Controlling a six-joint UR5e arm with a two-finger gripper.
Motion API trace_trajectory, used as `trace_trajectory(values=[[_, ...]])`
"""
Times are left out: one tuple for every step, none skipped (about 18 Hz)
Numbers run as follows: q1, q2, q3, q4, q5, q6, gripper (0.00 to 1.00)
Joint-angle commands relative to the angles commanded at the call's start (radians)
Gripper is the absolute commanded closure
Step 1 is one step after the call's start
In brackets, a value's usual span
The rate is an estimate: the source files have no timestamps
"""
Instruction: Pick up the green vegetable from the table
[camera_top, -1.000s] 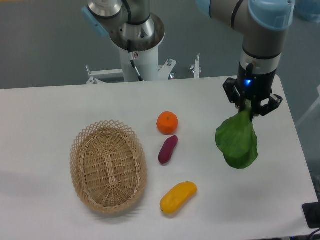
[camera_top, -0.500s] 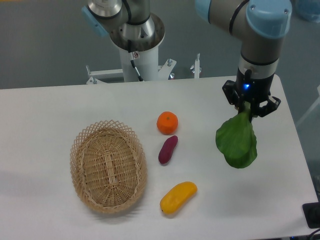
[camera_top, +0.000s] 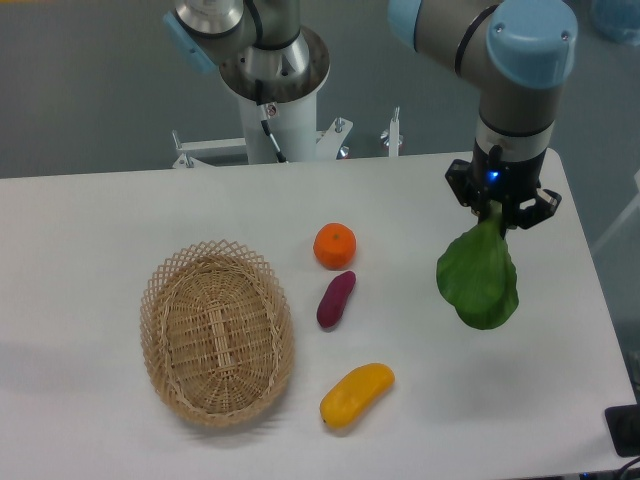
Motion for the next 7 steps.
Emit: trace_trajectory(values=[[0.0,0.0,0.0,0.0,0.0,0.0,0.7],[0.0,0.002,0.0,-0.002,0.0,0.0,0.7],[-0.002,0.003,-0.002,-0.003,0.0,0.0,0.7],[-0.002,0.003,-0.009,-0.002,0.002,-0.002,0.7],[-0.003,0.003,-0.02,0.0,0.002,-0.002,0.7],[-0.005,0.003,-0.021,0.002,0.003,-0.002,0.7],[-0.008,0.003,-0.02,0.002,0.003,-0.005,0.7]])
